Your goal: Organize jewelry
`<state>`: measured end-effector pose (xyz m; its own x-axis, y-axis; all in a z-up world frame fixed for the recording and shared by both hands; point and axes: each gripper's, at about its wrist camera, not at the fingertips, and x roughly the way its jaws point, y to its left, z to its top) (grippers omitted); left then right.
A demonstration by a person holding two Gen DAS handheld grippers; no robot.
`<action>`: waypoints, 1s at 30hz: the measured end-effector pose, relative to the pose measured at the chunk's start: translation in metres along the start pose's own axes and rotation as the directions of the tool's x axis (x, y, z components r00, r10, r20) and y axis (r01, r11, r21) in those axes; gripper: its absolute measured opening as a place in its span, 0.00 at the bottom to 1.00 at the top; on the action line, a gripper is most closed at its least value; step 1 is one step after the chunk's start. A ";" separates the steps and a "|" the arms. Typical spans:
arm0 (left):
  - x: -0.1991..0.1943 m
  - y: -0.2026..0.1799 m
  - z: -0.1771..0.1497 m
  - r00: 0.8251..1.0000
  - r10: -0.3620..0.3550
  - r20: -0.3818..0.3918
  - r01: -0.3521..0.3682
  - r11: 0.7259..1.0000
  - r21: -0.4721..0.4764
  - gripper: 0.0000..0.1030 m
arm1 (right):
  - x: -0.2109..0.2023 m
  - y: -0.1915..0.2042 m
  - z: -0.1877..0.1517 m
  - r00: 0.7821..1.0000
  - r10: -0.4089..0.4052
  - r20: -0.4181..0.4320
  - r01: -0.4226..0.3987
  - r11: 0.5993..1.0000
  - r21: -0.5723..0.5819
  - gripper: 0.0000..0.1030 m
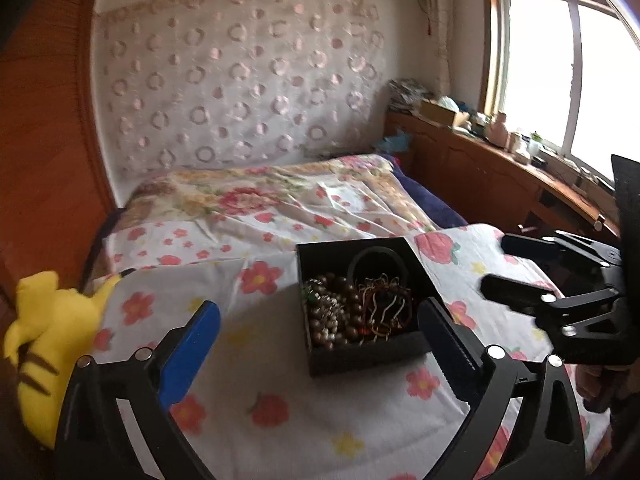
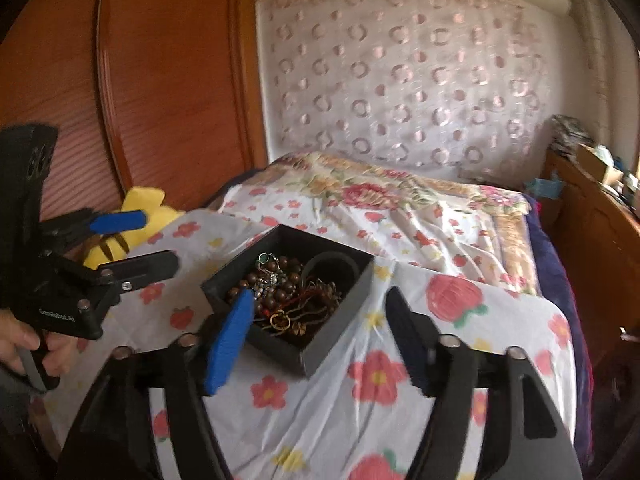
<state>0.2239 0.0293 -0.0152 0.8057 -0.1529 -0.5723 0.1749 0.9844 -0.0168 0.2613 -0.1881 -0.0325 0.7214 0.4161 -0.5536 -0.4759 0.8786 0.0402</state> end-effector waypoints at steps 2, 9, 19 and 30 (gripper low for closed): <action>-0.018 -0.004 -0.006 1.000 0.029 0.011 -0.029 1.000 0.001 0.93 | -0.022 0.000 -0.006 0.999 -0.030 0.029 0.029 0.999 0.028 0.86; -0.080 -0.017 -0.025 0.993 0.097 0.064 -0.097 0.995 -0.011 0.93 | -0.092 0.013 -0.029 0.987 -0.120 0.111 0.109 0.989 0.100 0.98; -0.147 -0.040 -0.057 0.984 0.123 0.133 -0.117 0.992 -0.050 0.93 | -0.156 0.027 -0.064 0.956 -0.244 0.166 0.214 0.961 0.176 0.98; -0.166 -0.045 -0.076 0.980 0.139 0.140 -0.131 0.989 -0.062 0.93 | -0.165 0.037 -0.081 0.953 -0.247 0.175 0.217 0.960 0.177 0.98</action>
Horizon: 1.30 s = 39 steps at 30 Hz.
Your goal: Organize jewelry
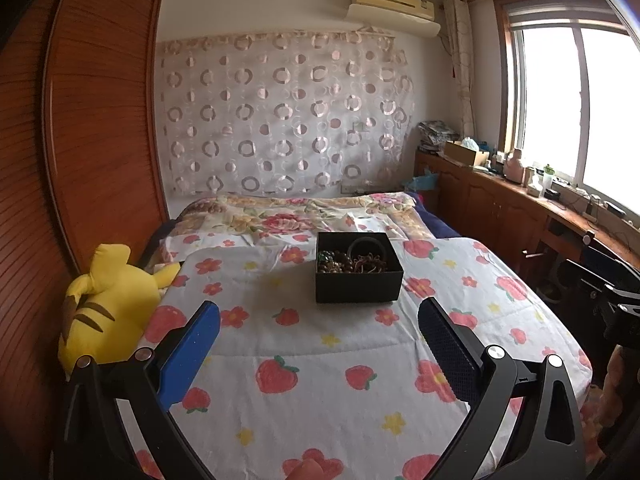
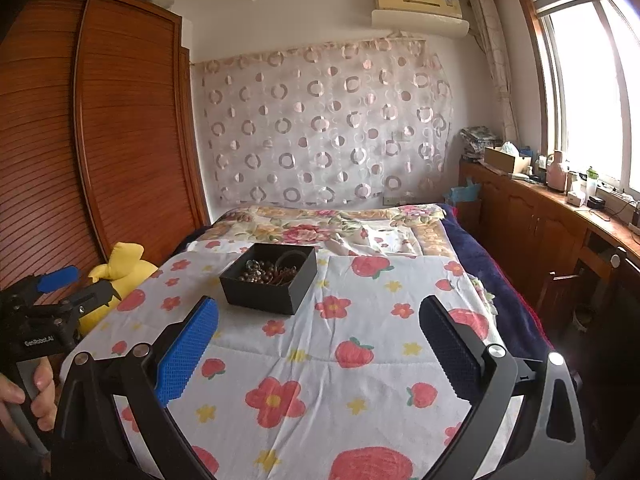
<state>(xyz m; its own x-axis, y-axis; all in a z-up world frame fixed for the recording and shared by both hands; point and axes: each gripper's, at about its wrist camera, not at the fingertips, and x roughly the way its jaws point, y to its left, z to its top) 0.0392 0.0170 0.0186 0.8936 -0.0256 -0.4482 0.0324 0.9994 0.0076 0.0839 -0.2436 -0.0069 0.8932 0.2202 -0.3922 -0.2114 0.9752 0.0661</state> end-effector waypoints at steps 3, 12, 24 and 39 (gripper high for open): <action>-0.002 0.001 0.001 1.000 0.003 0.007 -0.003 1.000 -0.002 0.93 | 0.000 0.000 0.000 1.000 0.001 0.001 -0.001 1.000 -0.001 0.98; -0.003 0.002 0.004 1.000 0.001 0.009 -0.001 1.000 -0.002 0.93 | -0.002 0.004 -0.001 1.000 0.013 -0.002 -0.013 1.000 -0.002 0.98; -0.004 0.002 0.003 1.000 -0.002 0.009 0.002 1.000 0.000 0.93 | -0.002 0.008 -0.001 1.000 0.013 -0.007 -0.013 1.000 -0.006 0.98; -0.007 0.000 0.002 1.000 -0.002 0.011 0.002 1.000 0.000 0.93 | 0.001 0.013 -0.003 1.000 0.018 -0.012 -0.018 1.000 -0.006 0.98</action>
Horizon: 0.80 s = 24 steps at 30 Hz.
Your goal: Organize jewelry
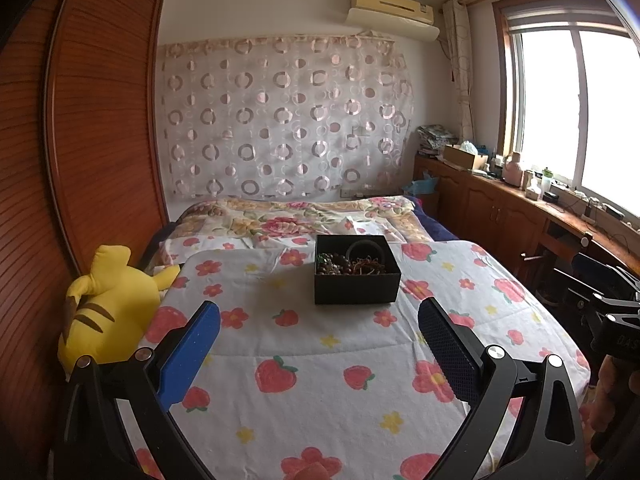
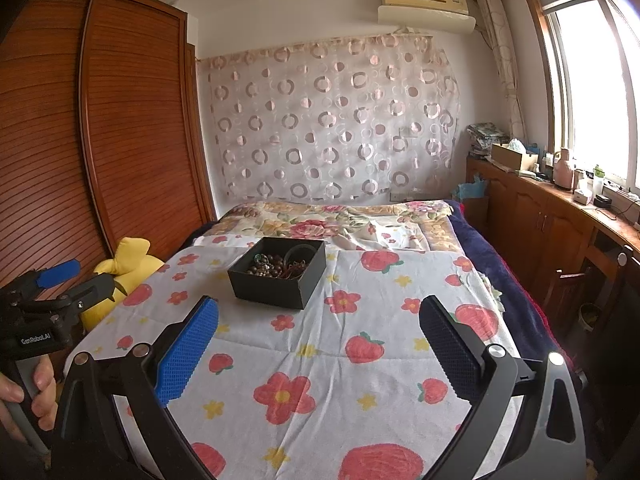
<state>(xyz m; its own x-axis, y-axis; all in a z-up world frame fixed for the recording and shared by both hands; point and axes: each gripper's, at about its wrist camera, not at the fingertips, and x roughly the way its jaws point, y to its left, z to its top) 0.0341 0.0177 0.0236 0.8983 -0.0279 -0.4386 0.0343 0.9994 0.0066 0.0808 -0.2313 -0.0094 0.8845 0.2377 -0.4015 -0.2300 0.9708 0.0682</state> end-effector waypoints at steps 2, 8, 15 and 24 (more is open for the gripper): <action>0.001 0.001 0.000 1.000 -0.002 0.000 0.002 1.000 -0.002 0.93 | 0.000 -0.001 0.001 1.000 0.002 0.000 -0.002 1.000 0.001 0.98; 0.001 0.001 0.000 1.000 -0.002 0.000 0.002 1.000 0.000 0.93 | 0.000 0.000 0.001 1.000 0.000 0.000 0.000 1.000 0.001 0.98; 0.002 -0.002 0.003 1.000 0.004 0.001 -0.004 1.000 0.000 0.93 | 0.000 0.000 0.000 1.000 -0.001 -0.001 0.001 1.000 -0.001 0.98; 0.001 -0.003 0.002 1.000 0.005 0.003 -0.005 1.000 -0.002 0.93 | 0.000 0.001 0.000 1.000 -0.002 -0.001 0.002 1.000 -0.001 0.98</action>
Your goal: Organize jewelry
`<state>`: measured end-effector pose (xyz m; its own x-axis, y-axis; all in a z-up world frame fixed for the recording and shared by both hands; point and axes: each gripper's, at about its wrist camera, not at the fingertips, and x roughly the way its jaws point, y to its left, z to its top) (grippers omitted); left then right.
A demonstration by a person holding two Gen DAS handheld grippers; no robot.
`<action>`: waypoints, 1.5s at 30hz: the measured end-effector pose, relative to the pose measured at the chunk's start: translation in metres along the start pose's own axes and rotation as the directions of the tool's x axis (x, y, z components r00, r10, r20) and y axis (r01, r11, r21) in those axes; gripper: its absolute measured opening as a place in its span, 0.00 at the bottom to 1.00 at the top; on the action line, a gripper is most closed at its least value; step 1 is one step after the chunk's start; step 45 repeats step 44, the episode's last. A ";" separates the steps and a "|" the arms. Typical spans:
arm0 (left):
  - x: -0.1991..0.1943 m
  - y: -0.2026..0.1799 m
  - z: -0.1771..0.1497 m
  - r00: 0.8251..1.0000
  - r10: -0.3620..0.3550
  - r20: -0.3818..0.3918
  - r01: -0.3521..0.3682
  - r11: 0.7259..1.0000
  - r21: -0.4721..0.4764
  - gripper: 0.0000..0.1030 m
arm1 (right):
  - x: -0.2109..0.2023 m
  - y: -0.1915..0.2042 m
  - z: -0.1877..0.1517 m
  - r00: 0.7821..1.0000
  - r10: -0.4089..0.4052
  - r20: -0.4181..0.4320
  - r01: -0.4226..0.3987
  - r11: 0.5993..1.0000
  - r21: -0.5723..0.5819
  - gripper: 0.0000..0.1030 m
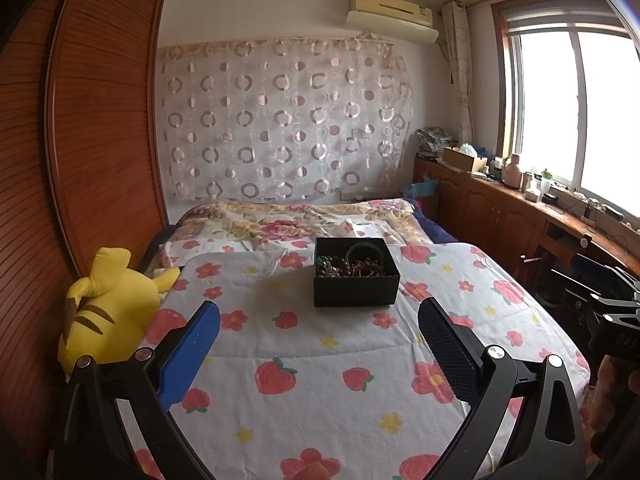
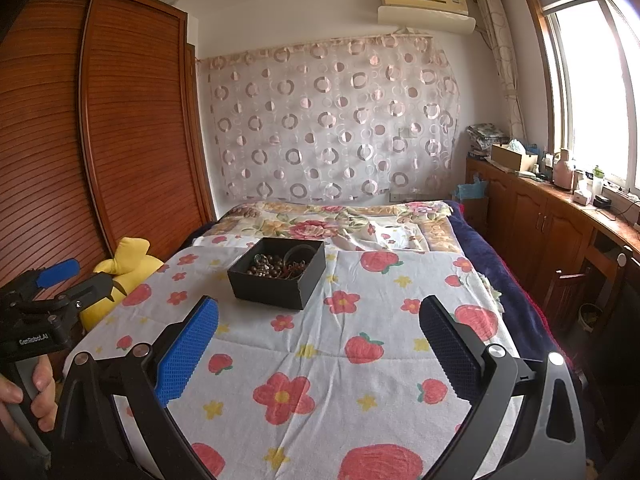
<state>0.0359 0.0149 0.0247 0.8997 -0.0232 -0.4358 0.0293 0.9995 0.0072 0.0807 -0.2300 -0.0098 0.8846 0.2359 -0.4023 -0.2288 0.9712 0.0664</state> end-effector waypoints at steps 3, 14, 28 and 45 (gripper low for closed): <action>0.001 0.001 0.000 1.000 -0.001 -0.001 0.001 1.000 0.001 0.93 | 0.000 0.000 0.000 1.000 0.002 0.000 -0.002 1.000 0.002 0.98; 0.001 0.000 -0.001 1.000 -0.001 0.002 0.001 1.000 0.001 0.93 | -0.001 -0.001 0.001 1.000 0.001 0.001 -0.001 1.000 0.002 0.98; 0.001 0.000 -0.003 1.000 -0.006 0.001 0.006 1.000 -0.004 0.93 | -0.001 -0.001 0.000 1.000 0.001 0.002 -0.001 1.000 0.001 0.98; -0.002 -0.011 0.008 1.000 -0.015 0.000 0.015 1.000 -0.008 0.93 | -0.001 -0.001 0.000 1.000 0.001 0.002 -0.001 1.000 0.001 0.98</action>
